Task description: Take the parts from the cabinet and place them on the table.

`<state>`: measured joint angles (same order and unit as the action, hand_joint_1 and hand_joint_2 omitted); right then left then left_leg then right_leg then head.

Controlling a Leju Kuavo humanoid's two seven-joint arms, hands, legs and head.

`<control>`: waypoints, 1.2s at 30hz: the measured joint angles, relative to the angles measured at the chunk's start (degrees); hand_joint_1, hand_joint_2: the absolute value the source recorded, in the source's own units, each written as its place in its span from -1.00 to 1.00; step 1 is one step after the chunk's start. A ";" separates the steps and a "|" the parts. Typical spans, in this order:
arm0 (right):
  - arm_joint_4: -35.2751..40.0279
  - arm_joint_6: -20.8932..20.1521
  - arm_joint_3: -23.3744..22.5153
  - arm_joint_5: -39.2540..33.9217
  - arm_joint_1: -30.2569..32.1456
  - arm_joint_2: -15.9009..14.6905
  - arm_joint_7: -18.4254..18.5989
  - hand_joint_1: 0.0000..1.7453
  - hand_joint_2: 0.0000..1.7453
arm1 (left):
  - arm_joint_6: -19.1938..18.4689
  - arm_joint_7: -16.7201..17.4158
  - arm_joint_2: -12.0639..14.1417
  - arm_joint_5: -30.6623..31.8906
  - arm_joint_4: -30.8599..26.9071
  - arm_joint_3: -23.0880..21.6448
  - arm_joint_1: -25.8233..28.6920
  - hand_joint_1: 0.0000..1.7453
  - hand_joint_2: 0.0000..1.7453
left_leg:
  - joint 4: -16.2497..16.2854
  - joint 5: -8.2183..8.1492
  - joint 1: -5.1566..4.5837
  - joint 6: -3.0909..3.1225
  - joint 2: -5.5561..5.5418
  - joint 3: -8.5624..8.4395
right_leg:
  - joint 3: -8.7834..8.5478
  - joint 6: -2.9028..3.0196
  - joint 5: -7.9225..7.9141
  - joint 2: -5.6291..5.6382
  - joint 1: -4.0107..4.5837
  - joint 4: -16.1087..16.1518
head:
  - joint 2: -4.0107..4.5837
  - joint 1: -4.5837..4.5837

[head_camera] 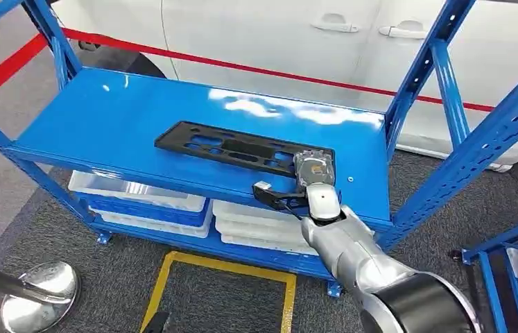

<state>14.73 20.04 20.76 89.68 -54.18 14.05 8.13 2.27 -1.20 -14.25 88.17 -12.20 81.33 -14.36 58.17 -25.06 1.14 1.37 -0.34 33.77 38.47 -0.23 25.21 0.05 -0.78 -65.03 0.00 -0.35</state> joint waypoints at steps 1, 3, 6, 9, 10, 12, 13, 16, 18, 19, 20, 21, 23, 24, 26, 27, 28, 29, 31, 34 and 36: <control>0.00 0.17 0.00 0.02 -0.24 0.00 0.00 1.00 1.00 | 0.00 0.00 0.00 0.00 0.00 0.00 -0.04 -1.00 -1.00 | 0.25 -0.25 0.01 -0.23 0.02 0.01 | -1.94 0.23 -0.71 -0.03 0.01 4.32 | 0.00 -0.02; 0.00 0.17 -0.02 0.02 -0.53 0.04 -0.13 1.00 1.00 | 0.00 -0.02 0.00 0.00 0.00 0.00 -0.12 -1.00 -1.00 | 0.41 -0.35 -0.35 -0.92 -0.05 0.31 | -2.28 0.60 -0.18 0.07 0.50 4.88 | 0.00 0.09; 0.02 0.17 -0.02 0.02 -0.67 0.04 -0.13 1.00 1.00 | -0.02 -0.02 0.00 0.00 0.00 0.00 -0.12 -1.00 -1.00 | 0.11 -0.48 -0.22 -1.89 -0.09 -0.09 | -2.72 1.60 -0.33 0.09 0.28 5.55 | 0.00 0.06; 0.09 0.17 -0.02 0.02 -0.78 0.04 -0.11 1.00 1.00 | 0.00 -0.02 0.00 0.00 0.00 0.00 -0.14 -1.00 -1.00 | 8.14 -5.38 0.00 -2.36 0.06 3.45 | -3.17 2.61 -0.42 -0.25 0.16 5.95 | 0.00 0.07; 0.09 0.17 -0.02 0.02 -0.70 0.04 -0.07 1.00 1.00 | 0.00 -0.02 0.00 0.00 0.00 0.00 -0.09 -1.00 -1.00 | 12.55 -7.23 0.05 -2.51 0.06 5.57 | -3.18 2.69 -0.37 -0.27 0.25 5.95 | 0.00 0.09; 0.07 0.17 -0.04 0.02 -0.61 0.04 0.00 1.00 1.00 | 0.00 -0.02 0.00 0.00 0.00 0.02 0.07 -1.00 -1.00 | 17.11 -7.80 0.05 -2.77 0.07 7.99 | -3.22 2.72 -0.33 -0.24 0.30 5.92 | 0.00 0.07; 0.07 0.20 -0.07 0.02 -0.61 0.04 0.00 1.00 1.00 | 0.00 -0.02 0.00 0.02 0.00 0.02 0.08 -1.00 -1.00 | 15.88 -6.52 0.07 -2.77 0.08 7.54 | -3.28 2.71 -0.32 -0.19 0.29 5.91 | 0.00 0.09; 0.09 0.20 -0.44 -0.04 -0.63 0.04 0.11 1.00 1.00 | 0.00 -0.11 0.02 0.07 0.00 0.02 -0.04 -1.00 -1.00 | 2.14 0.63 0.12 -2.31 0.18 1.04 | -3.55 2.29 -0.04 -0.02 0.28 5.68 | 0.00 0.07; 0.09 0.22 -0.68 -0.18 -0.64 -0.04 0.22 1.00 1.00 | -0.02 -0.15 0.02 0.09 0.00 0.02 -0.17 -1.00 -1.00 | 0.36 -0.17 -0.23 -1.81 0.08 0.32 | -3.18 1.65 -0.04 0.16 0.69 5.52 | 0.00 0.00; 0.09 0.22 -0.74 -0.17 -0.62 -0.04 0.22 1.00 1.00 | -0.02 -0.15 0.02 0.09 0.00 0.02 -0.09 -1.00 -1.00 | 0.30 -0.13 -0.32 -1.64 0.07 0.39 | -3.16 1.44 -0.09 0.18 0.66 5.55 | 0.00 0.02; 0.09 0.22 -0.83 -0.17 -0.63 -0.04 0.26 1.00 1.00 | -0.02 -0.15 0.04 0.09 0.00 0.04 -0.03 -1.00 -1.00 | 0.35 -0.12 -0.46 -1.35 0.07 0.40 | -3.26 1.10 -0.23 0.17 0.55 5.76 | 0.00 0.02; 0.11 0.22 -0.90 -0.17 -0.66 -0.09 0.28 1.00 1.00 | -0.02 -0.15 0.04 0.09 0.00 0.04 -0.05 -1.00 -1.00 | -0.22 0.22 -0.05 -0.85 0.09 0.19 | -3.32 0.65 -0.14 0.19 0.79 5.76 | 0.00 0.02; 0.11 0.24 -1.01 -0.20 -0.63 -0.26 0.28 1.00 1.00 | -0.29 -0.48 0.02 0.13 0.00 0.04 -0.21 -1.00 -1.00 | -0.64 0.54 0.09 -0.09 0.29 -0.04 | -2.15 0.21 1.98 0.11 0.43 3.17 | 0.00 -0.02; 0.09 0.28 -1.03 -0.20 -0.59 -0.31 0.28 1.00 1.00 | -0.77 -1.16 0.02 0.18 0.00 0.04 -0.25 -1.00 -1.00 | -0.63 0.53 0.09 0.13 0.32 0.05 | -0.44 0.05 4.13 0.12 0.39 -0.49 | 0.00 0.02; 0.04 0.57 -1.25 -0.20 -0.06 -0.52 0.28 1.00 1.00 | -1.75 -2.65 0.02 0.13 0.00 0.04 -0.24 -1.00 1.00 | -0.56 0.47 0.05 0.22 0.34 0.10 | 3.87 -0.30 7.75 0.11 0.27 -9.66 | 0.00 0.02; 0.04 0.90 -1.38 -0.20 0.12 -0.63 0.28 1.00 1.00 | -2.23 -3.48 0.02 -0.09 0.00 0.04 -0.25 -1.00 1.00 | -0.49 0.44 0.06 0.25 0.32 0.10 | 4.89 -0.38 7.82 0.11 0.17 -11.64 | 0.00 0.02; 0.04 1.07 -1.53 -0.15 0.16 -0.70 0.28 1.00 1.00 | -2.30 -4.22 -0.06 -0.61 0.00 0.04 -0.33 -1.00 1.00 | -0.40 0.39 0.07 0.24 0.27 0.05 | 4.52 -0.42 6.34 0.10 0.02 -10.58 | 0.00 0.00; 0.04 1.11 -1.64 -0.11 0.12 -0.74 0.28 1.00 1.00 | -2.27 -4.57 -0.20 -0.85 0.00 0.11 -0.45 -1.00 -1.00 | -0.23 0.26 0.11 0.17 0.20 -0.01 | 3.10 -0.38 4.25 0.07 -0.07 -7.59 | 0.00 0.02; 0.07 1.18 -1.88 0.07 -0.06 -0.83 0.26 1.00 1.00 | -2.05 -5.18 -0.33 -1.03 0.00 0.26 -0.90 -1.00 -1.00 | 0.21 -0.11 0.15 -0.23 0.03 -0.08 | -2.01 0.02 -0.72 -0.05 -0.13 2.86 | 0.00 0.00; 0.11 1.24 -2.12 0.20 -0.17 -0.96 0.24 1.00 1.00 | -1.73 -5.44 -0.46 -1.57 0.00 0.48 -1.35 -1.00 -1.00 | 0.37 -0.18 -0.06 -1.23 -0.02 0.22 | -2.80 0.54 0.16 0.10 0.45 5.01 | 0.00 0.04; 0.11 1.24 -2.25 0.20 -0.26 -0.96 -0.04 1.00 1.00 | -1.66 -5.24 -0.46 -1.03 0.00 0.70 -1.38 -1.00 -1.00 | 0.03 -0.04 -0.01 -1.94 -0.05 0.05 | -2.94 1.21 -0.04 0.11 0.56 5.35 | 0.00 0.00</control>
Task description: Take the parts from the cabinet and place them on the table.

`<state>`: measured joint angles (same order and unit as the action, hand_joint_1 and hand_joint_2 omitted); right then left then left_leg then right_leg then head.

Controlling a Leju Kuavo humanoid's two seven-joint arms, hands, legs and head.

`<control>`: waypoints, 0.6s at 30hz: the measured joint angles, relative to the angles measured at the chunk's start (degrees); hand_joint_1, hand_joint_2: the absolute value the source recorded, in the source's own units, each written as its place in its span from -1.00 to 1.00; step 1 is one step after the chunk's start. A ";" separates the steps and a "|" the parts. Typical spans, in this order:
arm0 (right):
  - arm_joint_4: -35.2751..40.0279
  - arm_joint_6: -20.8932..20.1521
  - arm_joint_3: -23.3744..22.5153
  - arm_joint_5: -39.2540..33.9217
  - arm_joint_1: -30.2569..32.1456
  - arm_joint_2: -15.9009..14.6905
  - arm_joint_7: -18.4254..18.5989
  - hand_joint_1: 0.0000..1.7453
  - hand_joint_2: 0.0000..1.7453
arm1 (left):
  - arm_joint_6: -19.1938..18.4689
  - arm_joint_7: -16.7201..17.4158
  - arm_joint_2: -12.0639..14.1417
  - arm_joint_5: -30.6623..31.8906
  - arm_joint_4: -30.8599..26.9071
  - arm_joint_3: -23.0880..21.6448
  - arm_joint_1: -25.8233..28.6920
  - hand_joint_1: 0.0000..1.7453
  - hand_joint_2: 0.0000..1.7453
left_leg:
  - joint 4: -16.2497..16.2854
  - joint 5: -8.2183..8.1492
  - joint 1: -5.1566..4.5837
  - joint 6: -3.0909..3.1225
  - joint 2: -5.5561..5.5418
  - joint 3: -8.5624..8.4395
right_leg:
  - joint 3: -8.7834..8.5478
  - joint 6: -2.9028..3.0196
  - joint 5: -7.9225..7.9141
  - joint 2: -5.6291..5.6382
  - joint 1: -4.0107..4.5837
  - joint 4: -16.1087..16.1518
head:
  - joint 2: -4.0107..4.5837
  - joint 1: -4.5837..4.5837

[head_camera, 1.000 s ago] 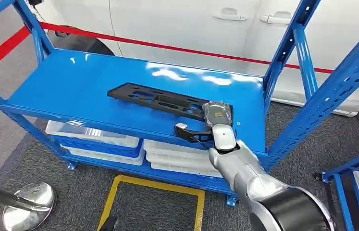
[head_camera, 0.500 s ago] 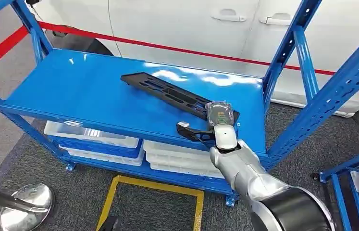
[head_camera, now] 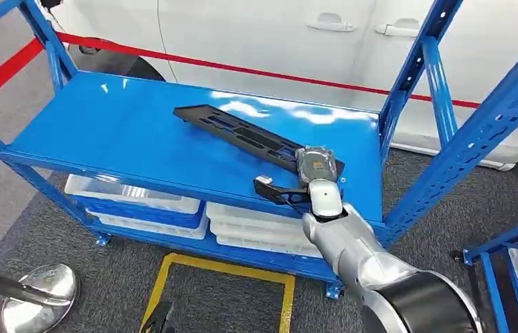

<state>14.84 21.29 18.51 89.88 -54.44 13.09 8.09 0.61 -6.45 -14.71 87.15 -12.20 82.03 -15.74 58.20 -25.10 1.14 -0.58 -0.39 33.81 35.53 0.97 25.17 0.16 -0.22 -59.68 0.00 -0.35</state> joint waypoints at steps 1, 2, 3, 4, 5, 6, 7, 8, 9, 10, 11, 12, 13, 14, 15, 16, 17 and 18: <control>0.07 -0.02 0.00 0.00 -0.03 0.06 -0.11 1.00 1.00 | 0.17 0.33 0.04 0.52 0.00 0.00 -0.01 -1.00 -1.00 | 0.30 -0.43 0.20 -0.21 0.01 0.25 | -0.44 0.50 -0.37 -0.22 -0.63 0.62 | 0.00 0.07; 0.07 -0.04 -0.02 0.02 -0.13 0.04 -0.09 1.00 1.00 | 0.24 0.46 0.04 0.59 0.00 -0.02 0.00 -1.00 -1.00 | 1.77 -1.56 0.13 -0.43 0.16 0.71 | -0.59 0.73 -0.47 -0.29 -0.57 0.90 | 0.00 0.02; 0.04 -0.09 -0.04 0.02 -0.19 0.02 0.13 1.00 1.00 | 0.11 0.44 0.04 0.15 0.00 0.02 -0.01 -1.00 -1.00 | 5.37 -3.77 0.15 -0.54 0.14 2.34 | -0.53 1.21 -0.52 -0.44 -0.58 0.91 | 0.00 0.09; 0.04 -0.09 -0.07 0.02 -0.15 0.04 0.20 1.00 1.00 | -0.11 0.50 0.04 -0.20 0.00 0.15 0.03 -1.00 -1.00 | 9.81 -6.02 0.22 -0.72 0.15 4.38 | -0.44 1.31 -0.55 -0.45 -0.53 0.91 | 0.00 0.07; 0.04 -0.09 -0.09 0.02 -0.02 0.04 0.31 1.00 1.00 | -0.20 0.87 0.04 -0.18 0.00 0.26 0.13 -1.00 -1.00 | 14.78 -8.02 0.21 -0.94 0.14 6.69 | -0.35 1.32 -0.55 -0.44 -0.48 0.90 | 0.00 0.07; 0.04 -0.20 -0.09 0.02 0.05 0.02 0.48 1.00 1.00 | -0.18 0.98 0.04 -0.16 0.00 0.24 0.24 -1.00 -1.00 | 17.69 -8.60 0.21 -1.08 0.15 8.10 | -0.34 1.32 -0.55 -0.42 -0.47 0.88 | 0.00 0.11; 0.02 -0.35 -0.09 0.00 0.07 0.02 0.79 1.00 1.00 | -0.11 0.98 0.04 -0.16 0.00 0.26 0.37 -1.00 -1.00 | 17.69 -7.62 0.25 -1.16 0.16 8.15 | -0.40 1.32 -0.55 -0.41 -0.48 0.86 | 0.00 0.07; 0.04 -0.39 -0.15 -0.06 0.03 -0.02 0.90 1.00 1.00 | 0.15 0.98 0.04 -0.13 0.00 0.26 0.39 -1.00 -1.00 | 15.22 -5.77 0.32 -1.19 0.18 7.05 | -0.45 1.28 -0.52 -0.40 -0.51 0.80 | 0.00 0.11; 0.04 -0.35 -0.28 -0.24 -0.01 -0.04 0.92 1.00 1.00 | 0.53 1.03 0.07 -0.05 0.00 0.26 0.36 -1.00 -1.00 | 10.25 -2.92 0.41 -1.16 0.21 4.55 | -0.52 1.17 -0.45 -0.36 -0.56 0.71 | 0.00 0.07; 0.04 -0.22 -0.48 -0.31 -0.05 -0.04 0.94 1.00 1.00 | 0.94 1.14 0.11 0.09 0.00 0.24 0.31 -1.00 -1.00 | 5.06 -0.50 0.50 -1.10 0.24 2.01 | -0.58 0.98 -0.33 -0.32 -0.58 0.53 | 0.00 0.09; 0.04 -0.02 -0.78 -0.39 -0.06 -0.04 0.98 1.00 1.00 | 1.24 1.24 0.15 0.20 0.00 0.24 0.31 -1.00 -1.00 | 1.06 -0.08 0.53 -0.92 0.25 0.37 | -0.46 0.64 -0.16 -0.29 -0.42 0.32 | 0.00 0.07; 0.04 0.24 -1.16 -0.67 -0.09 -0.17 0.98 1.00 1.00 | 1.44 1.31 0.15 0.28 0.00 0.24 0.23 -1.00 -1.00 | 0.18 -0.60 0.15 -0.49 0.17 -0.24 | -0.16 0.30 0.00 -0.11 -0.12 -0.05 | 0.00 0.03; 0.04 0.75 -1.62 -1.07 -0.04 -0.28 1.01 1.00 1.00 | 1.62 1.38 0.17 0.37 0.00 0.24 0.29 -1.00 -1.00 | 0.44 -0.43 0.13 -0.08 0.15 0.01 | -0.10 -0.14 -0.28 -0.09 -0.15 0.16 | 0.00 -0.02; 0.04 1.18 -2.21 -1.42 -0.04 -0.33 1.07 1.00 1.00 | 1.73 1.42 0.20 0.44 0.00 0.24 0.36 -1.00 -1.00 | 0.48 -0.42 -0.02 0.17 0.13 0.07 | -0.10 -0.40 -0.41 -0.08 -0.14 0.30 | 0.00 0.00; 0.04 1.51 -2.97 -1.59 -0.09 -0.44 1.18 1.00 1.00 | 1.77 1.46 0.24 0.50 0.00 0.24 0.38 -1.00 -1.00 | 0.42 -0.30 -0.11 0.60 0.13 0.09 | -0.16 -0.77 -0.52 -0.09 -0.15 0.48 | 0.00 0.02; 0.04 1.88 -3.63 -1.84 -0.13 -0.61 1.27 1.00 1.00 | 1.81 1.46 0.24 0.54 0.00 0.24 0.35 -1.00 -1.00 | -0.24 0.14 0.32 1.24 0.25 -0.15 | -0.01 -1.12 -0.21 -0.03 -0.24 0.28 | 0.00 0.00; 0.07 2.23 -4.29 -2.21 -0.16 -0.90 1.29 1.00 1.00 | 1.86 1.46 0.24 0.61 0.00 0.24 0.31 -1.00 -1.00 | -0.42 0.32 0.30 1.59 0.29 -0.24 | 0.49 -1.34 0.75 -0.06 -0.51 -0.85 | 0.00 -0.02; 0.05 2.49 -4.91 -2.47 -0.23 -1.03 1.29 1.00 1.00 | 1.86 1.46 0.24 0.68 0.00 0.24 0.27 -1.00 -1.00 | -0.48 0.35 0.30 2.00 0.32 -0.17 | 1.75 -1.55 2.64 -0.11 -0.50 -3.66 | 0.00 -0.04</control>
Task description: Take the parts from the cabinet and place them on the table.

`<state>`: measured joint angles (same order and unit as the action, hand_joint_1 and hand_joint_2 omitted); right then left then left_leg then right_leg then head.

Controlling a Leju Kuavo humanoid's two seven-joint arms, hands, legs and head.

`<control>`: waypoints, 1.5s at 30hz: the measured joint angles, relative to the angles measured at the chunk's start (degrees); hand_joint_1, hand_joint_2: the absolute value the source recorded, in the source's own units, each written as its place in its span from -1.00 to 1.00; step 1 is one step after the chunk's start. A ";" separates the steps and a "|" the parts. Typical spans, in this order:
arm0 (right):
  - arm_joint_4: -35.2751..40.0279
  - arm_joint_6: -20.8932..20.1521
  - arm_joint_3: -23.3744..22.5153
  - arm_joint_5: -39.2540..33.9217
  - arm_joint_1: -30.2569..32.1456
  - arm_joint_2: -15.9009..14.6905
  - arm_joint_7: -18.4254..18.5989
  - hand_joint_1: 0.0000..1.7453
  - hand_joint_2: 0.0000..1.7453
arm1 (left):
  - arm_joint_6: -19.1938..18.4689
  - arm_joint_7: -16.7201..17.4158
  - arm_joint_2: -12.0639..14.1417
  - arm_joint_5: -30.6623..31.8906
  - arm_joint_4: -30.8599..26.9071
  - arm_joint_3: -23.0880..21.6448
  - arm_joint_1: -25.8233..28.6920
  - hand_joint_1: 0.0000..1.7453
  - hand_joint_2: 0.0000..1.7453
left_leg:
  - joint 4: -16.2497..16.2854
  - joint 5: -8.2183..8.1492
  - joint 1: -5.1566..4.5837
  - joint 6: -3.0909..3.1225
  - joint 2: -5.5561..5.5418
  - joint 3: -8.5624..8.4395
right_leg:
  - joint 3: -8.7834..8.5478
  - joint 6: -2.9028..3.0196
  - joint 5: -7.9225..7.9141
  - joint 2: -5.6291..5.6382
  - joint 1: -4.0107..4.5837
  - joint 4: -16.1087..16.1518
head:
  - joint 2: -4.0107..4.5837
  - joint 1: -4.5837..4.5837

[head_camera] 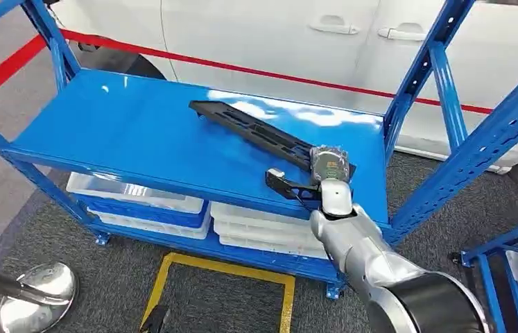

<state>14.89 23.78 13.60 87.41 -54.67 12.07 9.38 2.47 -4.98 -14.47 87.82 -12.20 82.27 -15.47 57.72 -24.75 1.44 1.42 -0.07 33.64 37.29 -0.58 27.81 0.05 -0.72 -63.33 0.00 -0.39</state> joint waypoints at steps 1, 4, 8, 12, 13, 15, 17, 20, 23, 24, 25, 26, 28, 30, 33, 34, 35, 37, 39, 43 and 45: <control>0.00 0.26 -0.66 -0.20 0.02 -0.29 0.09 1.00 1.00 | 0.00 0.00 0.00 0.02 0.00 0.00 0.01 -1.00 -1.00 | 0.01 0.03 -0.05 0.15 -0.02 0.10 | 2.07 -0.17 2.24 0.01 -0.04 -4.47 | 0.00 0.02; 0.00 0.59 -2.12 -0.68 0.16 -1.05 -0.09 1.00 1.00 | 0.02 0.09 0.04 0.04 0.00 0.00 0.25 -1.00 -1.00 | 0.13 -0.02 -0.13 0.20 -0.12 0.13 | 6.43 -0.51 4.45 -0.01 -0.05 -13.30 | 0.00 0.04; 0.08 0.59 -3.28 -0.66 -0.42 -1.97 -0.22 1.00 1.00 | 0.02 0.20 0.04 0.11 0.00 0.00 0.24 -1.00 -1.00 | 0.68 -0.55 -0.12 -0.16 -0.41 0.04 | -0.96 0.62 -3.45 -0.05 0.10 2.61 | 0.00 0.00; 0.17 0.74 -3.83 -0.31 -0.76 -2.43 0.31 1.00 1.00 | 0.00 0.20 0.04 0.11 0.00 0.00 0.28 -1.00 -1.00 | 0.42 -0.38 -0.38 -1.44 -0.47 0.18 | -1.48 1.33 -2.88 0.10 0.79 3.72 | 0.00 0.07; 0.22 0.72 -3.87 -0.07 -0.84 -2.65 0.57 1.00 1.00 | 0.02 0.22 0.07 0.13 0.00 0.00 0.25 -1.00 -1.00 | 0.36 -0.50 -0.45 -1.78 -0.46 0.09 | -1.83 1.85 -3.21 0.08 0.25 4.37 | 0.00 0.04; 0.30 0.13 -4.13 0.57 -1.01 -2.91 1.09 1.00 1.00 | 0.04 0.22 0.13 0.15 0.00 0.00 0.26 -1.00 -1.00 | 3.41 -2.85 -0.28 -2.14 -0.22 1.30 | -2.27 2.47 -3.51 -0.12 0.04 5.01 | 0.00 0.07; 0.30 -0.57 -4.31 1.64 -1.16 -3.24 2.19 1.00 1.00 | 0.04 0.22 0.22 0.17 0.00 0.00 0.29 -1.00 -1.00 | 12.37 -7.20 -0.22 -2.44 -0.23 5.47 | -2.22 2.70 -3.49 -0.11 0.09 4.96 | 0.00 0.07; 0.30 -1.68 -4.46 2.23 -1.33 -4.09 2.67 1.00 1.00 | 0.04 0.26 0.33 0.17 0.00 0.02 0.52 -1.00 -1.00 | 16.79 -6.81 -0.10 -2.82 -0.19 7.92 | -2.22 2.62 -3.41 -0.10 0.07 4.77 | 0.00 0.07; 0.30 -2.41 -4.46 2.51 -1.88 -4.61 3.06 1.00 1.00 | 0.09 0.33 0.46 0.20 0.00 0.02 0.46 -1.00 -1.00 | 3.12 0.17 0.16 -2.72 -0.10 1.41 | -2.25 2.07 -3.03 -0.04 -0.11 4.21 | 0.00 0.07; 0.30 -2.88 -4.46 2.51 -2.10 -4.77 3.21 1.00 1.00 | 0.07 0.35 0.44 0.24 0.00 0.00 0.42 -1.00 -1.00 | 1.18 -0.81 -0.14 -2.56 -0.18 0.38 | -1.95 1.67 -2.85 0.05 0.33 3.91 | 0.00 0.09; 0.30 -3.21 -4.44 2.51 -2.20 -4.94 3.32 1.00 1.00 | 0.04 0.35 0.46 0.33 0.00 0.00 0.39 -1.00 -1.00 | 1.07 -0.49 -0.21 -1.92 -0.39 0.69 | -1.74 1.37 -2.91 0.10 0.37 3.78 | 0.00 -0.02; 0.30 -3.62 -4.44 2.54 -2.30 -4.98 3.37 1.00 1.00 | 0.02 0.46 0.48 0.37 0.00 0.02 0.47 -1.00 -1.00 | 1.12 -0.48 -0.32 -1.68 -0.38 0.87 | -1.66 1.04 -3.08 0.10 0.39 3.88 | 0.00 0.00; 0.30 -4.18 -4.44 2.53 -2.46 -5.07 3.43 1.00 1.00 | 0.02 0.55 0.50 0.37 0.00 0.02 0.45 -1.00 -1.00 | 0.84 -0.17 -0.34 -0.88 -0.31 0.85 | -1.71 0.37 -3.26 0.14 0.24 4.14 | 0.00 0.02; 0.30 -4.96 -4.29 2.54 -2.70 -5.14 3.43 1.00 1.00 | 0.00 0.55 0.48 0.50 0.00 0.00 0.25 -1.00 -1.00 | 0.30 0.25 -0.10 -0.05 -0.19 0.64 | -0.55 -0.07 -1.28 0.02 -0.08 1.80 | 0.00 -0.04; 0.26 -6.38 -2.78 2.53 -2.96 -5.14 3.76 1.00 1.00 | -0.11 0.68 0.46 0.68 0.00 -0.04 0.19 -1.00 -1.00 | 0.36 0.22 -0.26 0.26 -0.12 0.86 | 5.50 -0.51 4.61 0.01 -0.08 -11.15 | 0.00 0.00; 0.17 -7.01 -2.10 2.53 -2.97 -5.14 3.76 1.00 1.00 | -0.13 0.72 0.44 0.87 0.00 -0.04 0.19 -1.00 -1.00 | 0.44 0.19 -0.26 0.31 -0.12 0.85 | 6.78 -0.57 4.88 0.00 -0.08 -13.68 | 0.00 -0.02; 0.13 -7.26 -1.60 2.47 -3.01 -5.14 3.67 1.00 1.00 | -0.13 0.77 0.42 1.07 0.00 -0.09 0.19 -1.00 -1.00 | 0.52 0.15 -0.26 0.30 -0.17 0.84 | 6.71 -0.53 3.83 0.00 -0.10 -13.23 | 0.00 -0.02; 0.13 -8.00 -1.01 2.34 -3.71 -5.07 3.39 1.00 1.00 | -0.13 0.85 0.39 1.22 0.00 -0.13 0.12 -1.00 -1.00 | 0.79 -0.11 -0.25 0.16 -0.32 0.74 | 3.21 -0.20 -0.97 -0.02 -0.16 -5.64 | 0.00 -0.02; 0.13 -8.11 -0.57 2.27 -4.57 -4.98 2.71 1.00 1.00 | -0.13 0.87 0.31 1.33 0.00 -0.13 0.07 -1.00 -1.00 | 1.03 -0.46 -0.35 -0.28 -0.38 0.88 | -0.70 0.42 -3.00 0.00 0.02 2.39 | 0.00 -0.02; 0.13 -8.90 -0.20 2.29 -5.10 -3.98 1.88 1.00 1.00 | -0.17 1.22 0.22 1.57 0.00 -0.18 -0.09 -1.00 -1.00 | 0.80 -0.27 -0.59 -1.48 -0.33 1.00 | -0.79 1.16 -2.98 0.19 0.50 3.36 | 0.00 0.00; 0.33 -8.92 -0.20 2.38 -5.43 -3.13 1.88 1.00 1.00 | -0.20 1.22 0.22 1.57 0.00 -0.20 -0.19 -1.00 -1.00 | 2.39 -1.74 -0.36 -2.11 -0.23 1.64 | -1.25 2.09 -3.28 0.17 -0.03 4.01 | 0.00 0.00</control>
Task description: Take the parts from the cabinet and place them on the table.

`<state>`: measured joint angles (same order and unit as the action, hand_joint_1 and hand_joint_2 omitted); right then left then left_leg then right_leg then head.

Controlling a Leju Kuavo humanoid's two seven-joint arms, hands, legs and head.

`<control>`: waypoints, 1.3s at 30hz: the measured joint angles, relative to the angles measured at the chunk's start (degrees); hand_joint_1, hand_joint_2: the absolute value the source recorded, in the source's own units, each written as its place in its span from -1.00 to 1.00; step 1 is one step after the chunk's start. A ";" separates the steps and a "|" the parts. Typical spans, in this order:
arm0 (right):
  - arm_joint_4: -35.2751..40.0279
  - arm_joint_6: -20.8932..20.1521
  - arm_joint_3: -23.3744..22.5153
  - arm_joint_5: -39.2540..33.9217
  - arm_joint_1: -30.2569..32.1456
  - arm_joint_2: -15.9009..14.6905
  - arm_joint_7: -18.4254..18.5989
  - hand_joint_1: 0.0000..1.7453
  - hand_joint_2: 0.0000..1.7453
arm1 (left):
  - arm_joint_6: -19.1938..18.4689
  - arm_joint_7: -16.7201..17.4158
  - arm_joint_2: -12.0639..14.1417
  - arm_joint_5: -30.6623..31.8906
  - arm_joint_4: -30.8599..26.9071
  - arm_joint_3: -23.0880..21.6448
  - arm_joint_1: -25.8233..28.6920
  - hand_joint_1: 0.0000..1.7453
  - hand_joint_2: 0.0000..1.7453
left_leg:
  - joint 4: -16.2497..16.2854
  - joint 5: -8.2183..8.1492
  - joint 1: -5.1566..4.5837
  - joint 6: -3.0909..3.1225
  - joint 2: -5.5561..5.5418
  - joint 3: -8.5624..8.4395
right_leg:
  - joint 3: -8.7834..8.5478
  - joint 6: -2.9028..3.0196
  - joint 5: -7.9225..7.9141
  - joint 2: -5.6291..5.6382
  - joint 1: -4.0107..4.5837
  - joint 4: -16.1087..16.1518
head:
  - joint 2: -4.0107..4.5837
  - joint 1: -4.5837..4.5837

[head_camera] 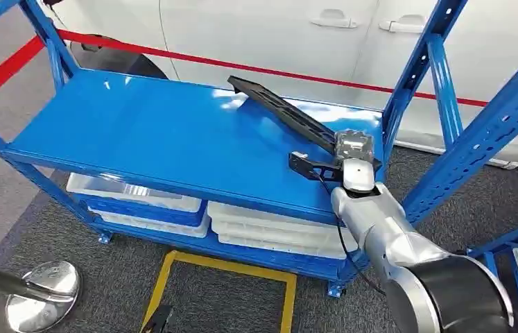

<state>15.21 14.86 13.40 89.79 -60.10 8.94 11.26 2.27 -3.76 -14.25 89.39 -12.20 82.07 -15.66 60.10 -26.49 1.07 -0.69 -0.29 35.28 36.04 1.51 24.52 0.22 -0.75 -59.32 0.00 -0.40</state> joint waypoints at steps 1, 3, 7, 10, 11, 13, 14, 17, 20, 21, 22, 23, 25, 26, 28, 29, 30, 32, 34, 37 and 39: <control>-0.02 -0.02 0.02 0.09 -0.25 0.29 0.11 1.00 1.00 | 0.00 0.00 0.00 0.00 0.00 0.00 -0.05 -1.00 -1.00 | 3.42 -1.98 0.01 -0.22 -0.02 1.50 | 0.00 0.42 0.06 -0.02 0.00 0.00 | 0.00 0.11; -0.02 0.02 0.02 0.13 -0.32 0.57 0.26 1.00 1.00 | 0.02 0.13 0.00 0.00 0.00 0.00 -0.03 -1.00 -1.00 | 12.53 -5.94 0.05 -0.57 -0.01 5.94 | -0.01 0.60 0.18 -0.07 0.21 -0.04 | 0.00 0.09; -0.02 0.09 0.00 0.13 -0.36 0.88 0.26 1.00 1.00 | 0.87 1.13 0.00 -0.20 0.00 0.02 0.09 -1.00 -1.00 | 9.47 -1.40 0.05 -0.37 0.00 4.99 | -0.16 0.71 0.29 -0.05 0.41 -0.38 | 0.00 0.07; -0.02 0.11 0.00 0.15 -0.73 1.03 0.33 1.00 1.00 | 1.62 1.60 0.11 -0.17 0.00 0.02 0.03 -1.00 -1.00 | -0.87 1.96 -0.44 0.55 -0.07 0.22 | 0.29 0.27 0.57 0.13 0.85 -0.96 | 0.00 0.07; -0.02 0.11 0.00 0.15 -0.76 1.05 0.35 1.00 1.00 | 1.71 1.62 0.11 -0.17 0.00 0.02 -0.01 -1.00 -1.00 | -0.94 1.88 -0.47 0.70 0.00 0.34 | 0.54 -0.03 0.37 0.17 0.75 -0.85 | 0.00 0.09; -0.02 0.11 0.00 0.15 -0.69 1.07 0.42 1.00 1.00 | 1.70 1.55 0.18 -0.09 0.00 0.04 0.17 -1.00 -1.00 | -1.02 2.08 -0.63 1.08 -0.11 0.51 | 0.47 -0.52 0.13 0.08 0.58 -0.60 | 0.00 0.09; -0.02 0.13 0.00 0.15 -0.79 1.07 0.42 1.00 1.00 | 1.73 1.55 0.17 -0.09 0.00 0.04 0.16 -1.00 -1.00 | -1.81 2.54 -0.08 1.66 -0.04 0.18 | 0.54 -0.90 0.33 0.06 0.95 -0.65 | 0.00 0.05; -0.02 0.15 0.00 0.15 -1.03 1.07 0.42 1.00 1.00 | 1.75 1.53 0.17 -0.02 0.00 0.02 -0.04 -1.00 -1.00 | -2.32 3.05 0.00 2.36 0.10 0.16 | 3.62 -1.73 5.65 0.07 0.37 -8.22 | 0.00 0.00; -0.09 0.22 0.00 0.09 -0.48 1.10 0.31 1.00 1.00 | 1.73 1.53 0.17 0.00 0.00 0.02 0.08 -1.00 -1.00 | -2.04 3.07 0.05 2.38 0.10 0.48 | 7.57 -2.34 8.58 0.00 -0.15 -17.62 | 0.00 0.02; -0.09 0.24 0.00 0.09 -0.30 1.10 0.26 1.00 1.00 | 1.66 1.53 0.15 0.02 0.00 0.02 0.09 -1.00 -1.00 | -1.89 3.06 0.10 2.36 0.08 0.55 | 6.62 -2.45 7.23 -0.09 -0.34 -16.13 | 0.00 -0.02; -0.09 0.30 0.00 0.07 -0.26 1.14 0.13 1.00 1.00 | 1.57 1.51 0.15 0.04 0.00 0.02 0.08 -1.00 -1.00 | -1.68 3.00 0.17 2.27 0.04 0.60 | 4.38 -2.53 4.99 -0.14 -0.57 -12.24 | 0.00 0.00; -0.09 0.37 -0.02 0.07 -0.30 1.14 0.13 1.00 1.00 | 1.55 1.46 0.15 0.07 0.00 0.02 0.08 -1.00 -1.00 | -1.45 2.90 0.24 2.10 0.00 0.62 | 1.59 -2.51 2.71 -0.23 -0.70 -7.12 | 0.00 -0.02; -0.04 0.63 0.00 0.07 -0.41 1.25 0.13 1.00 1.00 | 1.57 1.33 0.15 0.24 0.00 -0.02 0.01 -1.00 -1.00 | -0.94 2.78 -0.09 1.19 -0.04 1.09 | -1.19 -2.36 2.67 -0.23 -0.22 -1.35 | 0.00 -0.04; -0.04 0.78 -0.02 0.07 -0.39 1.51 0.13 1.00 1.00 | 1.57 1.33 0.15 0.35 0.00 -0.04 -0.02 -1.00 -1.00 | -0.96 2.92 -0.04 0.77 -0.04 1.21 | -1.03 -1.89 2.28 -0.06 -0.18 -1.36 | 0.00 0.09; -0.04 0.92 -0.04 0.07 -0.17 1.53 0.13 1.00 1.00 | 1.62 1.35 0.15 0.50 0.00 -0.07 -0.02 -1.00 -1.00 | -1.34 3.34 0.12 0.03 0.02 1.13 | -0.77 -1.35 2.05 0.04 0.17 -1.40 | 0.00 0.05; -0.04 0.94 -0.07 0.07 -0.17 1.53 0.13 1.00 1.00 | 1.71 1.36 0.15 0.50 0.00 -0.07 -0.02 -1.00 -1.00 | -1.39 3.39 0.14 -0.34 0.02 1.18 | -0.80 -0.81 1.71 0.05 -0.19 -0.95 | 0.00 0.05; -0.04 0.92 -0.07 0.07 -0.19 1.55 0.09 1.00 1.00 | 1.77 1.38 0.15 0.50 0.00 -0.09 0.01 -1.00 -1.00 | -0.85 2.71 0.28 -0.55 0.07 1.48 | -0.95 -0.31 1.39 -0.18 -0.41 -0.68 | 0.00 0.05; -0.04 0.94 -0.07 0.11 -0.25 1.68 -0.15 1.00 1.00 | 1.79 1.40 0.15 0.52 0.00 -0.13 0.00 -1.00 -1.00 | 5.39 -1.58 0.26 -0.82 0.08 4.02 | -0.70 0.27 1.18 -0.18 -0.35 -0.65 | 0.00 0.05; -0.04 0.94 -0.07 0.11 0.00 1.82 -0.31 1.00 1.00 | 1.79 1.44 0.15 0.52 0.00 -0.15 0.08 -1.00 -1.00 | 14.73 -5.50 0.26 -1.03 0.09 8.02 | -0.50 0.43 1.09 -0.18 -0.04 -0.69 | 0.00 0.05; -0.04 0.96 -0.07 0.11 0.39 1.84 -0.33 1.00 1.00 | 1.77 1.46 0.15 0.55 0.00 -0.26 0.19 -1.00 -1.00 | 12.31 -2.39 0.18 -0.56 0.08 6.52 | -0.48 0.45 1.08 -0.13 0.25 -0.81 | 0.00 0.07; -0.02 0.94 -0.07 0.13 0.31 1.99 -0.46 1.00 1.00 | 1.77 1.44 0.15 0.55 0.00 -0.37 0.10 -1.00 -1.00 | 1.64 2.24 0.07 0.23 0.09 0.96 | -0.67 0.41 1.16 -0.03 0.42 -0.88 | 0.00 0.07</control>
<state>15.19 15.80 13.33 89.92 -59.79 10.93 10.80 4.04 -2.32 -14.10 89.94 -12.20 81.70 -15.56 61.74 -24.25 1.14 -0.46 -0.21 36.24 35.37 1.92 25.68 0.19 -0.33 -60.20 0.00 -0.33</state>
